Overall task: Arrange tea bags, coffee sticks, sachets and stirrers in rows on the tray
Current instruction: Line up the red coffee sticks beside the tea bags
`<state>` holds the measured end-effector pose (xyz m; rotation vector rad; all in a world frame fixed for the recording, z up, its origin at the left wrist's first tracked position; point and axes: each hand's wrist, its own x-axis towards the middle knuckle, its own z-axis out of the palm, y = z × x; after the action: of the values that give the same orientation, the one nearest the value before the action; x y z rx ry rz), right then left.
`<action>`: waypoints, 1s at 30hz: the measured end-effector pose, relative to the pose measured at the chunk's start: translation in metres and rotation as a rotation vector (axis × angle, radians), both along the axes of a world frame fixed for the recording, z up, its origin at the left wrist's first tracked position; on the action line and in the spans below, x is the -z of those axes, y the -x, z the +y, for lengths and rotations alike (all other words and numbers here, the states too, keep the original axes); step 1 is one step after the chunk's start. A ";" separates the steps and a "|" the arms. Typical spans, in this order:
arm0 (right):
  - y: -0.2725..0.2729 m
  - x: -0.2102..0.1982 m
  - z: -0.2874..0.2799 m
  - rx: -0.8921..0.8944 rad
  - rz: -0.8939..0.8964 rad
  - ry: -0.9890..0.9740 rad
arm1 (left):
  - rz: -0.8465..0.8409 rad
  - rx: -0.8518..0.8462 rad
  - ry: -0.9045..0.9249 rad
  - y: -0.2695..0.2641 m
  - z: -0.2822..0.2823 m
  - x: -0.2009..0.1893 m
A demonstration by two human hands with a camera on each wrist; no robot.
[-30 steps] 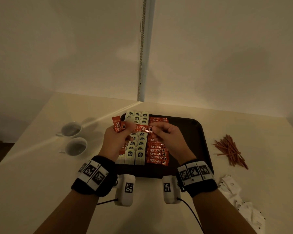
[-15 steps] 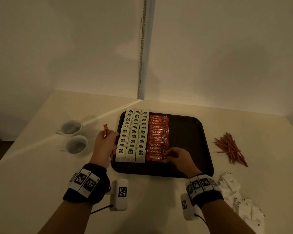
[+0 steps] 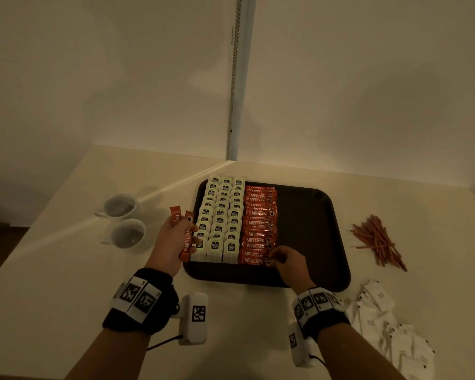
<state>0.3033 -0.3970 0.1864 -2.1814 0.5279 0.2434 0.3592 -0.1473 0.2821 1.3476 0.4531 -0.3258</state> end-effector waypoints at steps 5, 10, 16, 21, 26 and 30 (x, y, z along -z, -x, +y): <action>-0.002 -0.001 0.000 -0.008 0.001 0.044 | -0.015 0.044 -0.022 0.005 0.000 -0.005; 0.000 -0.001 0.001 -0.001 0.005 0.073 | 0.051 0.080 0.045 0.005 -0.001 -0.003; 0.000 -0.002 0.002 -0.004 0.015 0.105 | 0.093 0.117 0.156 0.003 -0.005 0.000; -0.001 -0.006 0.001 0.017 0.014 0.100 | -0.007 0.248 -0.007 0.005 -0.008 -0.002; -0.016 -0.045 0.013 0.009 -0.174 -0.157 | -0.157 0.385 -0.209 0.001 -0.013 -0.004; -0.029 -0.090 0.037 -0.315 -0.335 -0.356 | -0.081 0.470 -0.123 -0.004 -0.023 -0.010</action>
<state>0.3321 -0.3603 0.2763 -1.8928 -0.0487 0.1225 0.3633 -0.1705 0.2922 1.5764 0.0826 -0.6347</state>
